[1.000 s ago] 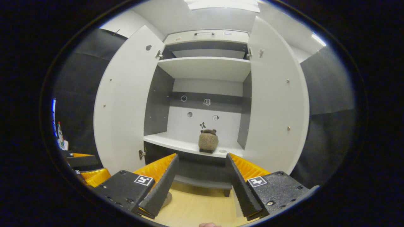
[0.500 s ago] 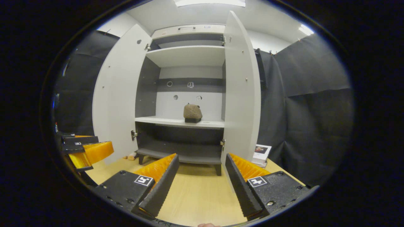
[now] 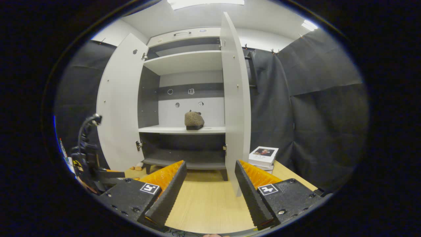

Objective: Grab one shoe with the right hand and put it into the shoe cabinet, grab the other shoe with the left hand and put it into the shoe cabinet; then close the right door with the right hand and the left door with the left hand.

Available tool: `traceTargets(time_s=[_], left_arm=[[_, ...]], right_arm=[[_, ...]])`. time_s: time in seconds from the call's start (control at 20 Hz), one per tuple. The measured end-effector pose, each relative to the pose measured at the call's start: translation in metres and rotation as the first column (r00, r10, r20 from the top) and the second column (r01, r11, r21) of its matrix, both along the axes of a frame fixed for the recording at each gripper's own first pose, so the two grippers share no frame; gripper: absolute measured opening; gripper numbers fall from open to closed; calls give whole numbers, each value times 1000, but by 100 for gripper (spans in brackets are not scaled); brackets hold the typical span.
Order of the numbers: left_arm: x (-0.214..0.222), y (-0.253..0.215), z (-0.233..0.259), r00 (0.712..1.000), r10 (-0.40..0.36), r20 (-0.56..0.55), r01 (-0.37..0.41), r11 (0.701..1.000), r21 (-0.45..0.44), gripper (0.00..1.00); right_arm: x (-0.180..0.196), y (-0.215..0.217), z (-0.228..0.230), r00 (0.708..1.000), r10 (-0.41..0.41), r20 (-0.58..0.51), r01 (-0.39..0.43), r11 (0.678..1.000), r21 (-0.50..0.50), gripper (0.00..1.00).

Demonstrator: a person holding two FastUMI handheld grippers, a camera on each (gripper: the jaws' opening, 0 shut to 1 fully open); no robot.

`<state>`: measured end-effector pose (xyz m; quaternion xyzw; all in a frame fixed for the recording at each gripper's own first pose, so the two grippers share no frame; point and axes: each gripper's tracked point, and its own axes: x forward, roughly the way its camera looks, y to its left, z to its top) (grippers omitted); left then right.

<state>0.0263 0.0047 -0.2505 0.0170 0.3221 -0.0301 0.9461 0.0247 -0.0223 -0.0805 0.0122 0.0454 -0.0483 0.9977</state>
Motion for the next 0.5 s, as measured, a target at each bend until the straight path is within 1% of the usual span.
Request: traceTargets(time_s=[0.1, 0.15, 0.3, 0.35, 0.4, 0.5], left_arm=[[0, 8, -40, 993, 26, -118, -28, 999, -17, 95], [3, 12, -53, 988, 34, -148, -37, 999, -21, 96], [15, 28, -84, 977, 66, -201, -69, 998, -6, 96], [16, 31, -89, 976, 74, -204, -76, 997, -1, 100], [15, 32, -96, 974, 78, -211, -80, 997, -3, 96], [21, 36, -114, 967, 82, -240, -90, 996, -24, 96]], right_arm=[[-2, 1, 6, 1000, 4, 14, -4, 999, -34, 94], [-3, 1, 6, 1000, 7, 16, -6, 999, -47, 94], [-7, 3, 0, 1000, 11, -6, -12, 998, -54, 94], [-9, 3, -4, 1000, 11, -17, -12, 999, -46, 94], [-11, 2, -6, 1000, 5, -26, -6, 999, -37, 94], [-14, -3, -8, 999, -19, -29, 18, 1000, -26, 94]])
